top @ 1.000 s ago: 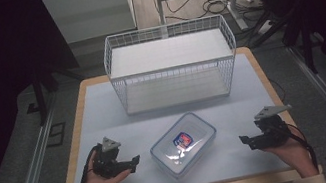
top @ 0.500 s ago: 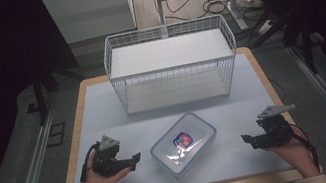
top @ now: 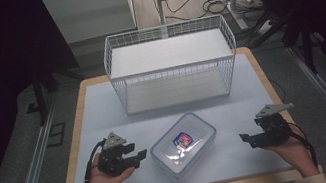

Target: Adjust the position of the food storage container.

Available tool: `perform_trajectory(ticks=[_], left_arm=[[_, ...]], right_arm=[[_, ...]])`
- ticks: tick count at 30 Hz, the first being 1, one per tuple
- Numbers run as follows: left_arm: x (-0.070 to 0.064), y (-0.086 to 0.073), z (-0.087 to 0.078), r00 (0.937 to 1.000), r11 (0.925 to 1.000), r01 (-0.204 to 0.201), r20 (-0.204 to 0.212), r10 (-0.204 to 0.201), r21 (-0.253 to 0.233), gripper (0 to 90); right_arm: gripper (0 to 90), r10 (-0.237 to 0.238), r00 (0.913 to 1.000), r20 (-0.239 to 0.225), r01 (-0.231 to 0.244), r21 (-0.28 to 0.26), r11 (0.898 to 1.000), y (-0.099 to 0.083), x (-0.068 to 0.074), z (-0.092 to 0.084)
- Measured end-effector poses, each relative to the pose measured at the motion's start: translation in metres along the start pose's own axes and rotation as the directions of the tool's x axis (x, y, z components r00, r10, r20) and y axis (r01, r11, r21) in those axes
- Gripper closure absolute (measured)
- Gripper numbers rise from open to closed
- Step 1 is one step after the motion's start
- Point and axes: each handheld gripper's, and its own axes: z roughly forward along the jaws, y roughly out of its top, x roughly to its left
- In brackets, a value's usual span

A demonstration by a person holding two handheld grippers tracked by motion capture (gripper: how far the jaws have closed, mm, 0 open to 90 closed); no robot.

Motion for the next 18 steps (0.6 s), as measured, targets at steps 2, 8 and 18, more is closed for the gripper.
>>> perform_trajectory(ticks=[2,8,18], left_arm=[[-0.008,0.001,0.002,0.9997,1.0,-0.006,0.024,0.006,0.008,52.6],[-0.025,0.004,0.006,0.9908,0.9999,-0.012,0.135,0.012,-0.004,74.5],[-0.068,0.005,0.021,0.9671,0.9947,-0.101,0.237,0.093,0.019,90.0]], right_arm=[[18.8,0.001,1.0,-0.002,-0.001,-0.001,1.0,-0.001,0.0,-0.001],[19.0,0.004,1.0,0.007,-0.004,0.009,1.0,-0.001,-0.001,0.001],[19.4,0.007,0.9999,0.014,-0.007,0.001,1.0,-0.001,-0.001,-0.001]])
